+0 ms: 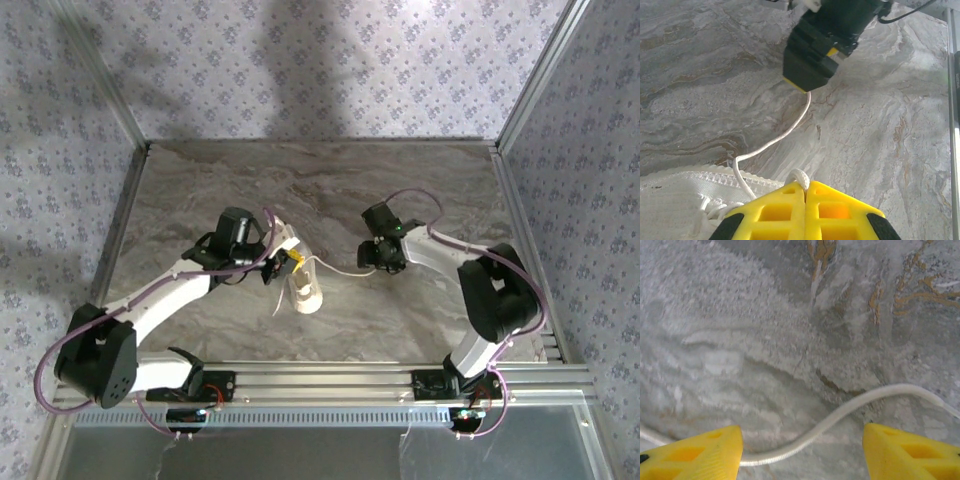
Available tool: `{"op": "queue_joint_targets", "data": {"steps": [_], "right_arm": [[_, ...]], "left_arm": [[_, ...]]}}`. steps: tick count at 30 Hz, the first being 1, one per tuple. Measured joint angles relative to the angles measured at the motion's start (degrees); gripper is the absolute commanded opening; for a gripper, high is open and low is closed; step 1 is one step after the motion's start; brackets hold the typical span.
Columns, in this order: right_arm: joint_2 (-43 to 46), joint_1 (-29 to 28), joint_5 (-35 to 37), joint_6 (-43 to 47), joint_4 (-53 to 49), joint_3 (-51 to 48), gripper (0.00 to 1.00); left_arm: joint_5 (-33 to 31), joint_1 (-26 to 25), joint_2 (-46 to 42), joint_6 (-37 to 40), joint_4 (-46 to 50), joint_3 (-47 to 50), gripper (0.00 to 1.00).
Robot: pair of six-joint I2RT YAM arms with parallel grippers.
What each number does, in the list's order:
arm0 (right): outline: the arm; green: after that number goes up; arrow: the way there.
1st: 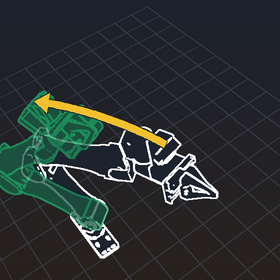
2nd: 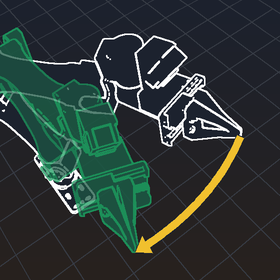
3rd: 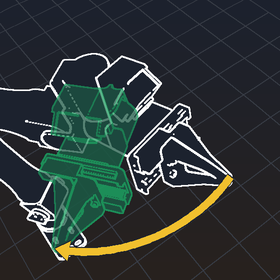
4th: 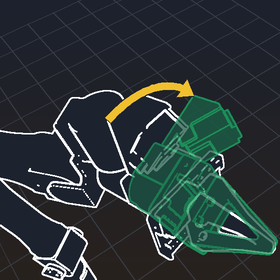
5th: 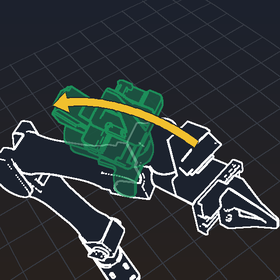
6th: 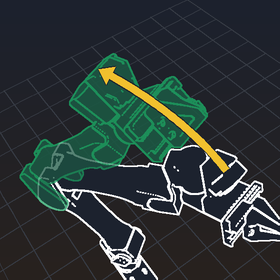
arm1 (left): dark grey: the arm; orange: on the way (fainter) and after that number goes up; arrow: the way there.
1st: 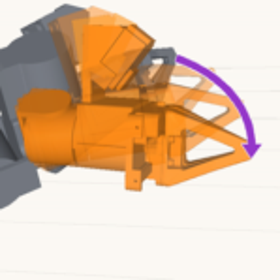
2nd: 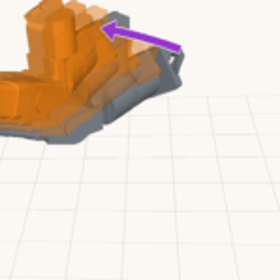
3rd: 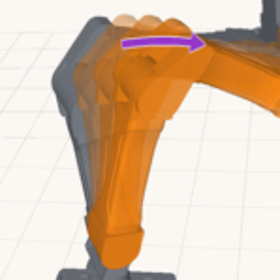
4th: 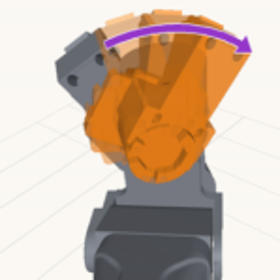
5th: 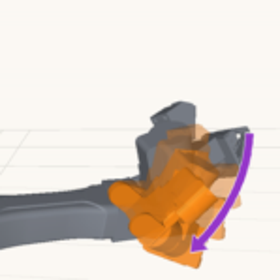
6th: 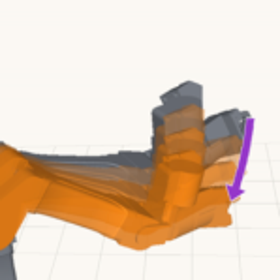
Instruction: Tie the shoes
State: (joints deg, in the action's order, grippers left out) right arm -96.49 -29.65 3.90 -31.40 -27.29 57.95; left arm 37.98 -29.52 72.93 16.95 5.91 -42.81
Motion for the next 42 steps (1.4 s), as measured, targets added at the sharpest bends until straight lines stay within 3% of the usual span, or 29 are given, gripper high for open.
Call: {"op": "queue_joint_targets", "data": {"steps": [3, 5, 10, 13, 18, 25, 32, 34, 38, 42], "right_arm": [[-2.58, 0.00, 0.39, -2.97, -0.57, 1.25, 0.60], [-3.63, 0.00, 0.72, -4.24, -1.25, 1.25, 0.52], [-3.96, 0.26, 2.97, -5.79, -2.62, 1.36, 0.13], [-3.96, 0.92, 3.28, -4.61, -3.43, 1.51, 0.00], [-7.28, 0.33, -0.74, 0.98, -2.32, 8.04, 0.00], [-14.36, -6.23, -8.50, 10.38, 1.97, 33.31, 0.00], [-22.01, -15.82, -29.27, 11.32, 10.73, 46.34, 0.02], [-24.04, -17.29, -34.91, 10.86, 12.24, 46.66, 0.12], [-25.49, -17.81, -40.11, 11.17, 12.09, 45.97, 0.48], [-23.69, -16.04, -41.66, 11.43, 12.70, 43.04, 0.59]], "left_arm": [[0.11, -0.28, 0.50, 0.52, 0.37, -0.46, 0.00], [0.15, -0.50, 0.50, 0.72, 0.42, -0.59, 0.00], [0.15, -0.50, 0.50, 1.57, 0.83, -0.66, 0.00], [0.15, -0.50, 0.48, 2.08, 1.57, -0.66, 0.00], [0.15, -0.52, -0.11, 2.12, 1.86, -0.66, 0.00], [0.07, -1.73, -3.58, 2.03, 0.44, 2.16, 0.00], [-1.38, -4.87, -9.40, 1.44, -2.84, 8.07, 0.00], [-2.05, -5.55, -11.30, 1.38, -3.21, 9.18, 0.00], [-3.45, -5.75, -13.42, 1.11, -3.17, 10.05, 0.00], [-4.44, -5.81, -13.68, 0.74, -3.17, 10.14, 0.00]]}}
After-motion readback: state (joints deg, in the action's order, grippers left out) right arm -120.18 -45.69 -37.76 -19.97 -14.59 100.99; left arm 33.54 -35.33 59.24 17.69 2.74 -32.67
